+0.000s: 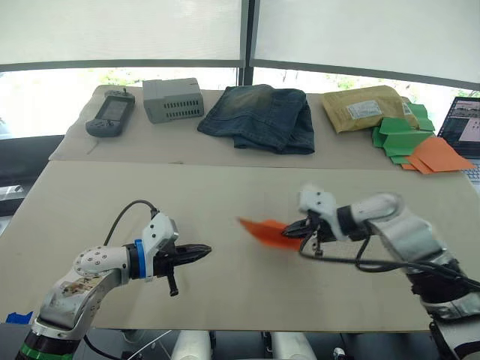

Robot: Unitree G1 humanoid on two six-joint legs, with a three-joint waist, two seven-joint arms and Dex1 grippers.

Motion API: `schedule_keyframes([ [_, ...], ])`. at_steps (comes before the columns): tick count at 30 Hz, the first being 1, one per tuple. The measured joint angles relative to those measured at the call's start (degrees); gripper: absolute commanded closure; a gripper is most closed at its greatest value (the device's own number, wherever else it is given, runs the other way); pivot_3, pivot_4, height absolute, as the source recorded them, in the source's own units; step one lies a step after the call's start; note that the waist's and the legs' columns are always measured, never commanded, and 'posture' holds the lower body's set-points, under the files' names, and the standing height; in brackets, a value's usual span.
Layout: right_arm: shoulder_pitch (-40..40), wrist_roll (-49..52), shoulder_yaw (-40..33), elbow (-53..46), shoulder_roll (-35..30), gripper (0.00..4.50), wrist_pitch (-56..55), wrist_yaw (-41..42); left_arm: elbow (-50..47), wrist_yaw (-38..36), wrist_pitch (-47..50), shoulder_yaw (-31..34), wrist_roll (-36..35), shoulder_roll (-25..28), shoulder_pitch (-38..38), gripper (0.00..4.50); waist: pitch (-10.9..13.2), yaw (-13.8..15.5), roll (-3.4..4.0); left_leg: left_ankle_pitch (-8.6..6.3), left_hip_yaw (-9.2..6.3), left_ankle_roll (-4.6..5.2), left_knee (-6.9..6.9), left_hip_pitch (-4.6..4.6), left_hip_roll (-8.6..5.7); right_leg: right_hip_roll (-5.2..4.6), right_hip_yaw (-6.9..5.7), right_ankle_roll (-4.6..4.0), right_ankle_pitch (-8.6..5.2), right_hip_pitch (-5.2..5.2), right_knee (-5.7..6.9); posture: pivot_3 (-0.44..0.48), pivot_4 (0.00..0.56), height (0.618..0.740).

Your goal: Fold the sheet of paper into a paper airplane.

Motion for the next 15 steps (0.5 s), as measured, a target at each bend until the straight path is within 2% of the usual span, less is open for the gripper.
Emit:
schedule_keyframes([
  [4, 2.4, 0.5, -12.5, 13.7, -4.5, 4.48, 4.5, -6.3, 1.6, 0.7, 1.3, -0.3, -1.8, -3.1, -5.7, 4.5, 0.0, 0.8, -0.01, 0.01, 0.0, 0.0, 0.12, -0.03, -0.12, -0.03, 0.05, -0.1, -0.05, 0.09, -0.04, 0.0, 0.15, 0.722],
  [7, 1.0, -0.7, -17.5, 26.9, -5.9, 4.48, 3.5, -11.2, 2.4, 1.6, 1.6, -0.8, -2.0, -5.0, -9.6, 4.5, 0.0, 0.4, -0.01, 0.01, 0.05, 0.01, 0.11, -0.01, -0.17, -0.01, 0.16, 0.16, 0.1, 0.12, -0.09, 0.0, 0.15, 0.722],
  [12, -5.9, -4.0, -17.8, 46.1, -6.2, 4.48, -4.7, -15.6, 3.9, 2.9, 3.7, -3.1, -2.0, -6.4, -13.1, 4.5, 0.0, -1.4, 0.02, 0.02, 0.03, 0.03, 0.05, 0.05, -0.16, 0.12, 0.29, 0.31, 0.12, 0.12, -0.05, 0.0, 0.15, 0.722],
  [15, -10.4, -5.9, -16.8, 54.4, -6.3, 4.48, -9.2, -16.8, 4.5, 3.5, 4.8, -3.6, -1.9, -6.4, -13.3, 4.5, 0.0, -2.0, 0.03, 0.02, -0.01, 0.03, 0.03, 0.05, -0.16, 0.13, 0.3, 0.32, 0.11, 0.11, -0.03, 0.0, 0.15, 0.722],
])
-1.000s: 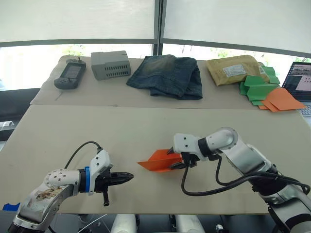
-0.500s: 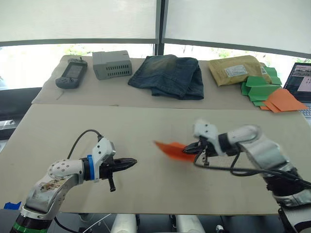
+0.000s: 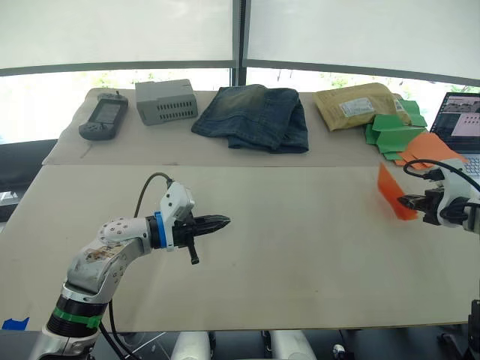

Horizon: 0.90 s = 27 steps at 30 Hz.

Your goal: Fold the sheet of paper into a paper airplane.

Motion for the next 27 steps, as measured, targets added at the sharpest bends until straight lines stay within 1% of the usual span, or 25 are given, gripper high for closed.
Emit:
schedule_keyframes([
  [3, -4.3, -2.6, 1.9, 7.9, 0.0, 4.48, -5.1, -0.8, 0.0, 0.4, 0.1, -0.6, 0.1, 0.0, -0.1, 4.5, 0.0, -0.3, 0.0, 0.0, 0.0, 0.0, 0.01, -0.02, -0.04, -0.04, 0.02, 0.04, 0.01, 0.02, -0.03, 0.0, 0.15, 0.722],
  [7, -5.5, -4.6, 3.3, 12.4, 0.4, 4.48, -9.3, -1.1, -0.1, 1.4, 0.1, -0.8, 0.2, -0.1, 0.0, 4.5, 0.0, -0.3, 0.0, 0.0, 0.0, 0.0, 0.01, -0.05, -0.12, -0.13, 0.04, 0.05, 0.04, 0.02, -0.06, 0.0, 0.15, 0.722],
  [8, -5.7, -4.8, 3.4, 13.0, 0.5, 3.86, -9.4, -1.4, -0.1, 1.6, 0.1, -0.8, 0.3, -0.2, 0.0, 4.5, 0.0, -0.3, 0.0, 0.0, 0.0, 0.0, 0.0, -0.06, -0.15, -0.16, 0.05, 0.06, 0.04, 0.02, -0.06, 0.0, 0.15, 0.722],
  [9, -6.0, -5.0, 3.4, 13.6, 0.6, 3.59, -9.5, -1.6, -0.1, 1.7, 0.1, -0.9, 0.4, -0.4, 0.1, 4.5, 0.0, -0.3, 0.0, 0.0, 0.0, 0.0, 0.01, -0.07, -0.17, -0.18, 0.07, 0.08, 0.04, 0.02, -0.06, 0.0, 0.15, 0.722],
  [10, -6.2, -5.2, 3.3, 13.7, 0.6, 3.19, -9.5, -1.6, -0.1, 1.7, 0.1, -1.0, 0.4, -0.5, 0.1, 4.5, 0.0, -0.3, 0.01, 0.0, 0.0, 0.0, 0.01, -0.07, -0.19, -0.19, 0.08, 0.1, 0.05, 0.02, -0.06, 0.0, 0.15, 0.722],
  [11, -6.4, -5.2, 3.3, 13.8, 0.6, 2.91, -9.5, -1.5, -0.1, 1.7, 0.1, -1.2, 0.5, -0.6, 0.1, 4.5, 0.0, -0.3, 0.01, 0.0, 0.0, 0.0, 0.01, -0.07, -0.19, -0.19, 0.08, 0.1, 0.06, 0.03, -0.07, 0.0, 0.15, 0.722],
  [15, -6.5, -4.6, 2.1, 12.8, 0.6, 1.5, -9.1, -0.2, -0.1, 1.6, 0.1, -1.9, 0.5, -0.9, 0.1, 4.5, 0.0, -0.3, 0.01, 0.0, -0.01, 0.0, 0.01, -0.04, -0.2, -0.19, 0.1, 0.12, 0.07, 0.04, -0.04, 0.0, 0.15, 0.722],
  [17, -4.1, -2.8, 0.6, 7.1, 0.0, 0.83, -6.6, 0.8, 0.3, 1.6, -0.1, -1.9, 0.6, -1.5, -0.2, 4.5, 0.0, -0.3, 0.06, 0.0, -0.02, 0.0, 0.01, -0.05, -0.2, -0.19, 0.1, 0.12, 0.06, 0.03, -0.03, 0.0, 0.15, 0.722],
  [19, 0.6, 0.2, -2.1, -3.6, -1.9, 0.11, -1.3, 2.2, 1.6, 1.7, -0.6, -1.8, 0.8, -2.0, -1.2, 4.5, 0.0, 0.1, 0.13, 0.0, -0.06, 0.0, 0.01, -0.08, -0.19, -0.18, 0.08, 0.13, 0.06, 0.0, -0.01, 0.0, 0.15, 0.722],
  [20, 4.0, 2.7, -4.2, -11.5, -2.9, 0.05, 2.4, 3.1, 2.4, 1.8, -1.2, -1.4, 1.0, -2.1, -1.5, 4.5, 0.0, 0.4, 0.17, 0.0, -0.09, 0.0, 0.0, -0.07, -0.18, -0.17, 0.06, 0.14, 0.05, 0.0, 0.0, 0.0, 0.15, 0.722],
  [21, 6.1, 4.5, -6.0, -17.4, -3.4, 0.05, 5.3, 3.7, 2.9, 1.9, -1.4, -1.0, 1.1, -2.1, -1.8, 4.5, 0.0, 0.7, 0.18, 0.0, -0.11, 0.0, -0.01, -0.06, -0.16, -0.16, 0.05, 0.15, 0.04, 0.01, 0.0, 0.0, 0.15, 0.722],
  [22, 8.4, 6.6, -8.1, -23.3, -3.4, 0.05, 8.0, 4.0, 3.2, 2.1, -1.6, -0.7, 1.2, -2.2, -1.9, 4.5, 0.0, 0.8, 0.18, 0.0, -0.11, 0.0, -0.01, -0.06, -0.14, -0.14, 0.05, 0.15, 0.04, 0.01, 0.0, 0.0, 0.15, 0.722],
  [23, 11.5, 9.9, -10.6, -31.4, -3.3, 0.05, 10.9, 4.5, 3.5, 2.4, -1.8, -0.5, 1.4, -2.2, -1.9, 4.5, 0.0, 0.9, 0.18, 0.0, -0.15, 0.0, -0.02, -0.06, -0.12, -0.13, 0.04, 0.21, 0.01, 0.02, 0.0, 0.0, 0.15, 0.722],
  [25, 15.7, 14.3, -13.5, -42.0, -2.3, 0.05, 13.4, 5.5, 3.9, 2.7, -2.1, -0.3, 2.1, -2.1, -1.9, 4.5, 0.0, 1.0, 0.18, 0.0, -0.19, 0.0, 0.03, -0.04, -0.09, -0.11, 0.0, 0.53, -0.18, 0.06, 0.0, 0.0, 0.15, 0.722],
  [27, 22.7, 17.4, -15.6, -52.8, -0.1, 0.05, 12.6, 7.0, 3.9, 2.7, -2.5, -0.2, 2.6, -1.3, -1.1, 4.5, 0.0, 1.2, 0.16, -0.01, -0.19, 0.0, 0.05, 0.01, -0.06, -0.11, -0.06, 0.57, -0.21, 0.13, -0.01, 0.0, 0.15, 0.722],
])
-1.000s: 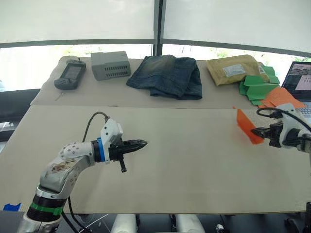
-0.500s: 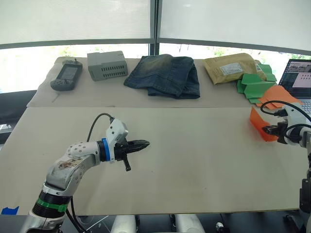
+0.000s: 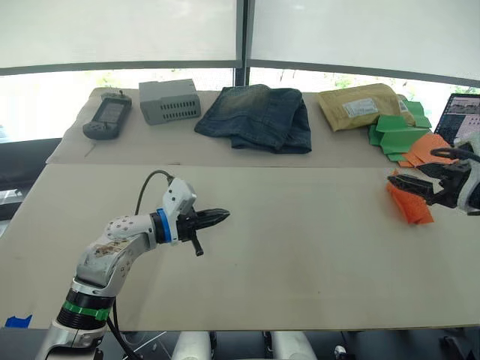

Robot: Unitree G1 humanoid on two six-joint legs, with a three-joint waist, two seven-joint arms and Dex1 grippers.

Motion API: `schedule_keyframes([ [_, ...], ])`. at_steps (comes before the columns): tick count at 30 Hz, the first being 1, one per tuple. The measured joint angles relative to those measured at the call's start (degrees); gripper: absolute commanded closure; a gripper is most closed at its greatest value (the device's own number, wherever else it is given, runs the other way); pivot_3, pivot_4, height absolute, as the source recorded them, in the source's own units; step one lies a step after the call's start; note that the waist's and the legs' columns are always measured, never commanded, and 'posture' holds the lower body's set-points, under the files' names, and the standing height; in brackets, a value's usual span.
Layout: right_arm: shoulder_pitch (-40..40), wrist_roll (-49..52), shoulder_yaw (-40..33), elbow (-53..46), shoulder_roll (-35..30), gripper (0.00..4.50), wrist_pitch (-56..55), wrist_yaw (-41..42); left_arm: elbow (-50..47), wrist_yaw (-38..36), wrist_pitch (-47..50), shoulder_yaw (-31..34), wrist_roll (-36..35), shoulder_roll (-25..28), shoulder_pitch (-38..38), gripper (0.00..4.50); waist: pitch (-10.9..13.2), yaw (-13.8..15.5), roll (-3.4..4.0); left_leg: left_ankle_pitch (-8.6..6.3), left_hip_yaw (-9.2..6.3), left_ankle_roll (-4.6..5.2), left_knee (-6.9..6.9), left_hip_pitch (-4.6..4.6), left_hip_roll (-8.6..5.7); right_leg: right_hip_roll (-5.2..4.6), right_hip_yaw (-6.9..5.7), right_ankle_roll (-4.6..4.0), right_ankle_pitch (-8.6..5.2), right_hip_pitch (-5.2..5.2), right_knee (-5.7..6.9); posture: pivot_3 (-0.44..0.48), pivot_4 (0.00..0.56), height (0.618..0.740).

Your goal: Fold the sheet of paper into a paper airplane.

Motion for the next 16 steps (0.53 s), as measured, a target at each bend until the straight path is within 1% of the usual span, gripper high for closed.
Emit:
schedule_keyframes([
  [1, 3.8, 1.4, -0.3, -4.9, 1.9, 0.05, -1.0, 0.5, 0.0, 0.0, -0.1, 0.3, 0.4, 0.5, 0.7, 4.5, 0.0, 0.1, 0.0, 0.0, 0.02, 0.0, 0.0, -0.04, -0.01, -0.02, 0.01, 0.0, 0.0, -0.03, -0.01, 0.0, 0.15, 0.722],
  [3, 8.6, 4.3, -0.4, -10.9, 4.9, 0.05, -1.0, 0.8, 0.1, 0.1, -0.3, 0.8, 0.9, 1.1, 2.0, 4.5, 0.0, 0.1, 0.0, 0.0, 0.0, 0.0, 0.03, -0.04, -0.03, -0.05, 0.03, 0.0, 0.0, -0.03, 0.0, 0.0, 0.15, 0.722],
  [4, 12.3, 5.8, -0.2, -14.8, 6.4, 0.05, -1.0, 1.2, 0.1, 0.3, -0.7, 1.3, 1.2, 1.4, 3.1, 4.5, 0.0, 0.2, 0.01, 0.0, 0.0, 0.0, 0.03, -0.05, -0.02, -0.06, 0.04, 0.0, 0.0, -0.04, 0.0, 0.0, 0.15, 0.722],
  [7, 18.0, 6.6, 2.0, -20.8, 9.2, 0.05, -3.1, 0.9, 0.0, 1.8, -1.6, 3.2, 1.9, 1.5, 5.7, 4.5, 0.0, 0.2, -0.02, 0.0, -0.08, 0.0, 0.07, -0.04, 0.0, -0.07, 0.05, 0.02, 0.02, -0.02, -0.01, 0.0, 0.15, 0.722],
  [8, 19.4, 6.4, 3.0, -21.9, 11.1, 0.05, -4.7, -0.1, -0.2, 2.6, -2.0, 4.1, 1.9, 1.5, 7.1, 4.5, 0.0, 0.0, -0.03, 0.0, -0.09, 0.0, 0.08, -0.01, 0.05, -0.07, 0.06, 0.01, 0.04, -0.02, -0.02, 0.0, 0.15, 0.722],
  [11, 22.6, 3.1, 6.9, -21.6, 12.3, 0.05, -9.8, -1.3, -1.6, 4.5, -2.8, 5.6, 2.6, 1.4, 10.9, 4.5, 0.0, -0.1, -0.03, 0.0, -0.07, -0.01, 0.08, 0.07, 0.13, -0.06, 0.11, -0.18, -0.01, -0.01, 0.0, 0.0, 0.15, 0.722],
  [16, 24.1, -0.5, 11.1, -18.6, 13.5, 0.05, -15.0, -2.5, -4.3, 7.7, -3.5, 5.7, 4.3, 0.1, 16.8, 4.5, 0.0, 0.0, -0.03, 0.01, 0.0, -0.02, 0.08, 0.07, 0.16, -0.05, 0.09, -0.35, -0.07, -0.05, 0.04, 0.0, 0.15, 0.722],
])
